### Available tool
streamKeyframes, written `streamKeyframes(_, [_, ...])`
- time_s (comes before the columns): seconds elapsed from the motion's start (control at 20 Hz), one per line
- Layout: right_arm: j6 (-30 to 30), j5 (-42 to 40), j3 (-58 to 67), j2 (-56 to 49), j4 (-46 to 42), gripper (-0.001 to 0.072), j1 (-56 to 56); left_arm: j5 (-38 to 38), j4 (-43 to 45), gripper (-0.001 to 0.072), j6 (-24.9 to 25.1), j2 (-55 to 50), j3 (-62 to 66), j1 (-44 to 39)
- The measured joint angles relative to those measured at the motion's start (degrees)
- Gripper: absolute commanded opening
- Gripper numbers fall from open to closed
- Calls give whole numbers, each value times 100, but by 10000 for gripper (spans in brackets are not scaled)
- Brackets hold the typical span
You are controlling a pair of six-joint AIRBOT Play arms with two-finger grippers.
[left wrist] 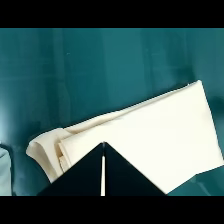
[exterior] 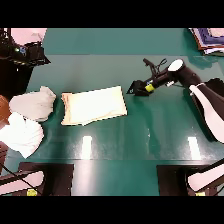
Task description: Fold the shirts.
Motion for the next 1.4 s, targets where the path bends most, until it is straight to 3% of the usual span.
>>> streamKeyframes(0.3, [-109, -409, 7, -514, 625, 644, 608, -11, -2, 26, 11, -28, -24, 0])
streamKeyframes(0.4, [-120, -385, 299, -780, 684, 471, 833, -42, -2, 26, 11, -28, -31, 0])
streamKeyframes(0.5, [-125, -339, 586, -1008, 658, 191, 1021, -94, -2, 26, 11, -28, -31, 0])
streamKeyframes(0.6, [-140, -284, 839, -1156, 658, 15, 1152, -138, -4, 26, 15, -28, -31, 0])
streamKeyframes(0.95, [-151, -50, 1252, -1016, 654, 14, 688, -181, -186, 26, 192, -28, -31, -404])
streamKeyframes(1.4, [52, -76, 247, 1088, 11, 14, -2472, 442, -240, 26, 297, -28, -31, -1921])
